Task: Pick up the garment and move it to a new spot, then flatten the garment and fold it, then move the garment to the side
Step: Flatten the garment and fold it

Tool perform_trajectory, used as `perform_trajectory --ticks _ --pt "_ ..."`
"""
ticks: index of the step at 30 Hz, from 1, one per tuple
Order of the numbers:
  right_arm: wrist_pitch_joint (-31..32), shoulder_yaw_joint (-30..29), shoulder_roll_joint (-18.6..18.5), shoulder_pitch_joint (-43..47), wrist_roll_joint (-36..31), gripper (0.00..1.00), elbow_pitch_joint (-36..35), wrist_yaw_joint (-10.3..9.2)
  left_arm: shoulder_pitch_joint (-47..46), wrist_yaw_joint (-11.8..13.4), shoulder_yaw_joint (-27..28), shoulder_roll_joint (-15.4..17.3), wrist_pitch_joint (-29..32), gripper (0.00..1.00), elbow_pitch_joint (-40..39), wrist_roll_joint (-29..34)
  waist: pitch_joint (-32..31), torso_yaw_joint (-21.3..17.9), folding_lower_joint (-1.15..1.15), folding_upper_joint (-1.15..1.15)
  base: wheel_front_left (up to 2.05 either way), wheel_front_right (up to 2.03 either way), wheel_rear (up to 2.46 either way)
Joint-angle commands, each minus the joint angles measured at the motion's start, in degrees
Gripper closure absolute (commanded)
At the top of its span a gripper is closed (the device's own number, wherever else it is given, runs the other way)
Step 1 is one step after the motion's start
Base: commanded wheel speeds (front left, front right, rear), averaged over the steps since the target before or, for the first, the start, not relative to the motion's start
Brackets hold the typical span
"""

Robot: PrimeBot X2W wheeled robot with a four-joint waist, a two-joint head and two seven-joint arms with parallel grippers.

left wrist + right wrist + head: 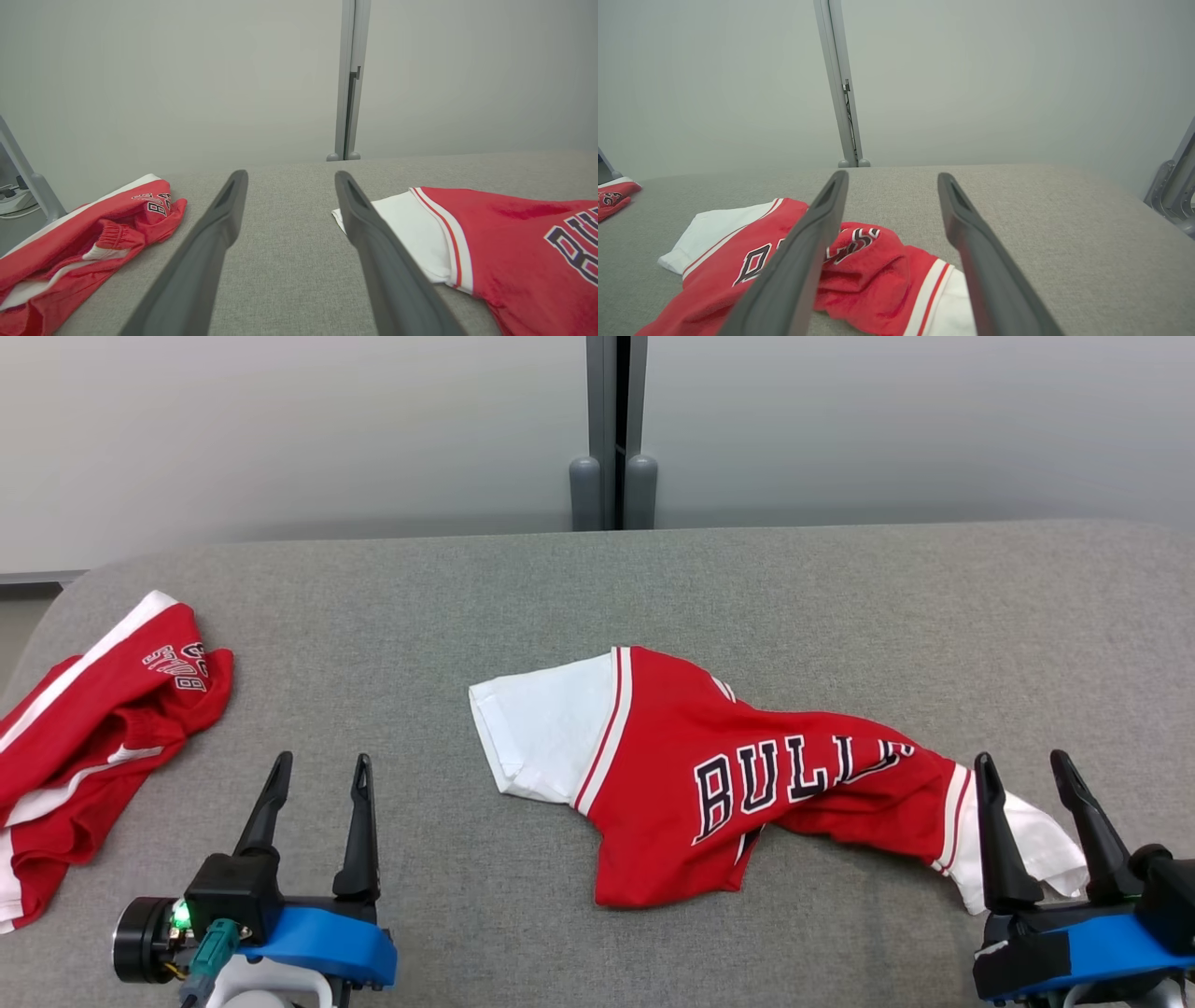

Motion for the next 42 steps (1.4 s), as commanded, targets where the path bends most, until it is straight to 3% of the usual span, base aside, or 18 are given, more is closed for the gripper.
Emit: perform_trajectory --ticks 1,12,20,24,29,30,31,32,37,42 --pt "0.44 -0.26 -0.08 1.13 0.47 0.00 -0.70 0.01 0.49 0.16 0.03 0.14 0.13 0.00 -0.28 -0.42 -0.14 0.14 0.01 0.00 0.00 0.00 0.00" --pt "1.28 -0.01 -0.06 1.45 1.20 0.00 -2.02 0.01 -1.25 -0.97 -2.80 -0.45 1.51 0.00 -1.81 0.37 0.93 0.25 0.01 0.00 0.00 0.00 0.00" --pt "1.19 1.27 -0.05 -0.88 1.68 0.00 -1.73 0.01 -5.99 -8.02 -13.19 -5.06 6.86 0.00 0.12 1.89 4.86 -0.63 0.01 0.00 0.00 0.00 0.00" --pt "0.73 1.92 -0.07 -2.32 2.09 0.00 -1.01 0.01 -8.42 -11.08 -16.28 -7.57 10.04 0.00 6.11 0.75 7.28 -1.62 0.01 0.00 0.00 0.00 0.00" --pt "0.28 2.39 -0.06 -3.73 2.49 0.00 -0.10 0.01 -11.36 -13.08 -17.57 -10.32 13.23 0.00 14.87 -1.45 9.84 -3.08 0.01 0.00 0.00 0.00 0.00" --pt "0.23 2.35 -0.07 -3.93 2.59 0.00 0.09 0.01 -11.98 -13.63 -17.68 -10.70 13.53 0.22 16.25 -2.03 10.24 -3.36 0.01 0.00 0.00 0.00 0.00" --pt "0.01 2.25 -0.07 -4.13 2.75 0.00 0.32 0.01 -12.51 -14.10 -17.81 -11.02 13.41 0.85 17.23 -2.60 10.47 -3.53 0.01 0.00 0.00 0.00 0.00" --pt "-0.11 2.06 -0.07 -4.23 2.77 0.00 0.46 0.01 -13.07 -14.33 -17.88 -11.13 12.87 1.00 18.14 -2.69 10.70 -3.62 0.01 0.00 0.00 0.00 0.00" --pt "-0.75 1.54 -0.07 -4.50 2.94 0.00 1.35 0.01 -15.67 -13.97 -17.37 -10.57 6.53 1.00 17.34 -1.09 10.59 -3.55 0.01 0.00 0.00 0.00 0.00" --pt "-0.87 0.68 -0.05 -3.38 3.53 0.00 2.33 0.01 -15.96 -12.27 -17.20 -8.27 3.76 1.00 8.89 1.20 8.99 -2.18 0.01 0.00 0.00 0.00 0.00"
